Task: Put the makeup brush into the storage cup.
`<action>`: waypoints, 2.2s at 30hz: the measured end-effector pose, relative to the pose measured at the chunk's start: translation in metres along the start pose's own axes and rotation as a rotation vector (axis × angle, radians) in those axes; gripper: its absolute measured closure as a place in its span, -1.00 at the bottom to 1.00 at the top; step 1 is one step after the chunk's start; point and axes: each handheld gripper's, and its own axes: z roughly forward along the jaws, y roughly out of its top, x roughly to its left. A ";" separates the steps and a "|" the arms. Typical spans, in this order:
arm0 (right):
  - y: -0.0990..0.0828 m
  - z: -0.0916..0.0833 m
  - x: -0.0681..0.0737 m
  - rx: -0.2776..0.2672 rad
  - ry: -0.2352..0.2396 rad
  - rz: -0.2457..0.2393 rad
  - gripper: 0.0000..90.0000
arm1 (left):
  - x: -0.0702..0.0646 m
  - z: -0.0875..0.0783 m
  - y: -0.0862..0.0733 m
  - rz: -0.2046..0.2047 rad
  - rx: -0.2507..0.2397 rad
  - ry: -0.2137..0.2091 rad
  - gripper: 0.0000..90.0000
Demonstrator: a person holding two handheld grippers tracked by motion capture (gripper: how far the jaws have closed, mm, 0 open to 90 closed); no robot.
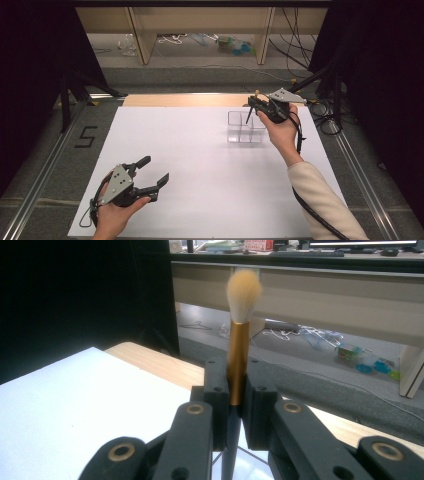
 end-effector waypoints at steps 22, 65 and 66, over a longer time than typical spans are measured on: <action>-0.006 0.003 0.000 0.035 0.004 0.009 0.86 | 0.000 0.000 0.000 0.000 0.000 -0.001 -0.54; -0.020 0.013 0.002 0.085 0.006 -0.010 0.86 | 0.000 0.000 0.000 -0.001 -0.001 -0.001 -0.54; -0.021 0.013 0.003 0.105 0.011 0.009 0.86 | 0.000 0.000 0.000 0.000 -0.001 -0.001 -0.54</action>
